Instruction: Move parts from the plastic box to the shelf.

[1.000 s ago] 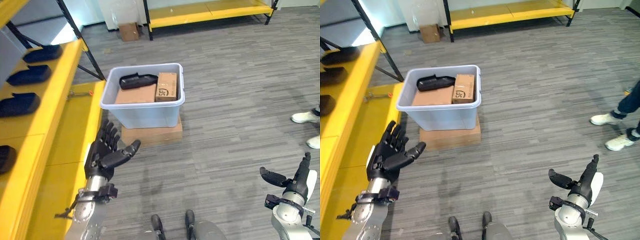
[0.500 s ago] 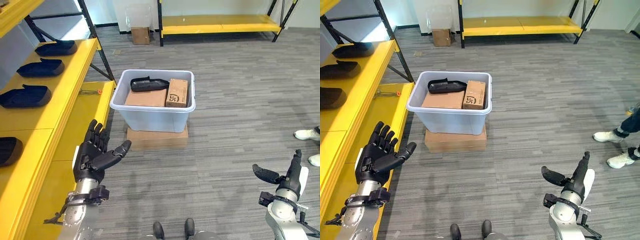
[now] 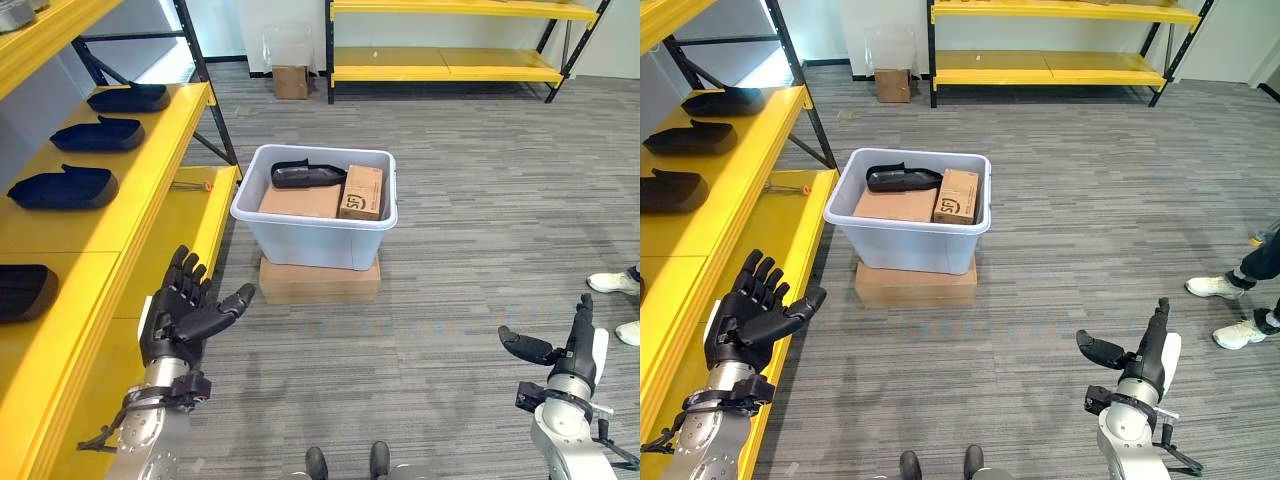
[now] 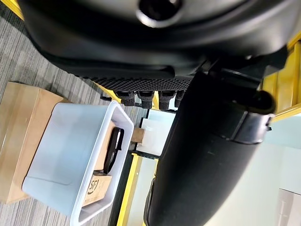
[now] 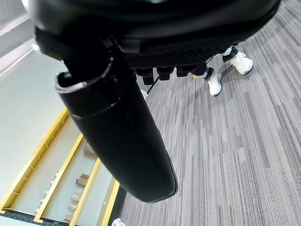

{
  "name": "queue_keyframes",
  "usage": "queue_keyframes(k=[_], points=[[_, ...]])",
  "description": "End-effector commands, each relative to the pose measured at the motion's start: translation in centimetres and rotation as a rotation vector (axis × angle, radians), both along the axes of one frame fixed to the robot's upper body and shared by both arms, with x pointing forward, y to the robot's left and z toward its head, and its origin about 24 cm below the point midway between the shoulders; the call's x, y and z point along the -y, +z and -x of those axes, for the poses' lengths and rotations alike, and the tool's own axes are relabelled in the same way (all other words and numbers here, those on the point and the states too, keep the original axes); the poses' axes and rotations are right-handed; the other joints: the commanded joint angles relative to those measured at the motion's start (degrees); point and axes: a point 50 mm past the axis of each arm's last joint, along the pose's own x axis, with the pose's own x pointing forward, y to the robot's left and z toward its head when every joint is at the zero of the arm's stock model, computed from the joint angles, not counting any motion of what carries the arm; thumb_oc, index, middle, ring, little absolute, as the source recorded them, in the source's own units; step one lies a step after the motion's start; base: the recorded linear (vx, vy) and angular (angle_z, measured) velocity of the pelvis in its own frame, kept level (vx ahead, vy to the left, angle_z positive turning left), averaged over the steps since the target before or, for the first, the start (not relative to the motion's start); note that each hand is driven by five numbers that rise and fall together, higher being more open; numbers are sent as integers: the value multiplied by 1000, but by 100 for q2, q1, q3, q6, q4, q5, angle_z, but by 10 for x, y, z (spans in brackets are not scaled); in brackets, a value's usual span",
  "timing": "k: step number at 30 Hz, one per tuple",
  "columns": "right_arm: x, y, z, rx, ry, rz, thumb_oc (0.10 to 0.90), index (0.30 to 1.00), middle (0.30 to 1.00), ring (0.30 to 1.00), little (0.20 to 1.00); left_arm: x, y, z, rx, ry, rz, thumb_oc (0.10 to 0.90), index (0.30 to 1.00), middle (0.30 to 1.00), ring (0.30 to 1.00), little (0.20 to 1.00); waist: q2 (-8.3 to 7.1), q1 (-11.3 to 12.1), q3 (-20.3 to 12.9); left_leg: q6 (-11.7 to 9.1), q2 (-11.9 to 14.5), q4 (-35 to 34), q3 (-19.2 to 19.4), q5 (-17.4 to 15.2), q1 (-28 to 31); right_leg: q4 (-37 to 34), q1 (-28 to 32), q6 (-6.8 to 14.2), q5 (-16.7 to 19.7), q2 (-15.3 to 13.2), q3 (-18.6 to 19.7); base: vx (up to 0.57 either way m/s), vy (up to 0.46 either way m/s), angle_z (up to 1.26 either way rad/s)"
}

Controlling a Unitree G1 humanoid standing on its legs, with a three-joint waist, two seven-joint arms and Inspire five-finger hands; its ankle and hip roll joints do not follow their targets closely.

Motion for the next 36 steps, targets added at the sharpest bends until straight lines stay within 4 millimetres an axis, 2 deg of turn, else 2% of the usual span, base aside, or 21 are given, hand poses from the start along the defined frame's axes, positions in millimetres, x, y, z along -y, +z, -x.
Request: queue_keyframes(k=[1,4,6,9,10,12,13,16,19,22,26,32,36], points=[[11,46,-19,239,2,90,900,1000,1000,1000,1000,-9,46,-10,218,-28,-98,900,1000,1000,1000,1000,-103,10,-347,27,-80,-44,90,-496,118,907,-195,379,-428,39,-275,-142,127,1],[10,48,-19,254,-6,96,900,1000,1000,1000,1000,-7,50,-14,230,-35,-109,900,1000,1000,1000,1000,-80,-46,-254,109,-94,-44,89,-510,78,1550,-526,493,-353,-14,-275,-104,83,-4],[10,47,-18,254,-11,96,900,1000,1000,1000,1000,-6,51,-16,236,-44,-108,900,1000,1000,1000,1000,-68,-84,-198,114,-99,-44,42,-503,67,1731,-707,537,-305,-42,-237,-55,39,-2],[12,47,-15,252,-18,97,900,1000,1000,1000,1000,-4,52,-16,236,-60,-101,900,1000,1000,1000,1000,-83,-128,-173,81,-116,-44,-48,-505,102,1429,-751,550,-207,-86,-194,18,-9,3],[13,48,-14,252,-15,110,900,1000,1000,1000,1000,-3,52,-16,236,-71,-104,900,1000,1000,1000,1000,-93,-150,-170,53,-129,-44,-76,-528,141,1085,-750,569,-95,-132,-161,49,-29,4],[14,49,-13,255,-21,120,900,1000,1000,1000,1000,-3,52,-16,233,-75,-102,900,1000,1000,1000,1000,-110,-178,-160,29,-155,-44,-108,-572,186,674,-818,641,180,-193,-81,69,-54,13],[15,49,-13,254,-25,119,900,1000,1000,1000,1000,-2,52,-16,224,-78,-103,900,1000,1000,1000,1000,-126,-219,-142,22,-176,-44,-140,-634,241,339,-958,743,497,-238,41,77,-67,22],[17,47,-11,253,-32,118,900,1000,1000,1000,1000,-2,49,-13,216,-95,-113,900,1000,1000,1000,1000,-146,-261,-115,6,-164,-44,-126,-697,343,126,-1220,857,823,-286,50,95,-69,13],[21,46,-3,246,-32,125,900,1000,1000,1000,1000,-1,48,-7,228,-108,-96,900,1000,1000,1000,1000,-152,-295,-90,1,-200,-44,-163,-732,440,-94,-1356,838,889,-243,-53,130,-37,3],[22,46,1,241,-29,129,900,1000,1000,1000,1000,0,50,-5,247,-117,-86,900,1000,1000,1000,1000,-150,-342,-93,8,-224,-44,-222,-756,485,-214,-1427,833,957,-222,17,146,-30,19],[20,47,6,241,-17,157,900,1000,1000,1000,1000,6,45,-4,208,-141,-85,900,1000,1000,1000,1000,-174,-451,-122,90,-322,-44,-444,-854,592,-252,-1390,823,971,-158,434,256,-84,48],[17,49,5,236,-6,165,900,1000,1000,1000,1000,5,42,0,182,-154,-85,900,1000,1000,1000,1000,-184,-406,-174,136,-313,-44,-427,-957,640,-148,-1040,690,756,-106,522,215,-114,17],[15,49,-3,253,27,127,900,1000,1000,1000,1000,7,43,-2,188,-159,-80,900,1000,1000,1000,1000,-161,-336,-168,103,-248,-44,-295,-938,587,-120,-870,537,478,-38,375,179,-119,5]])
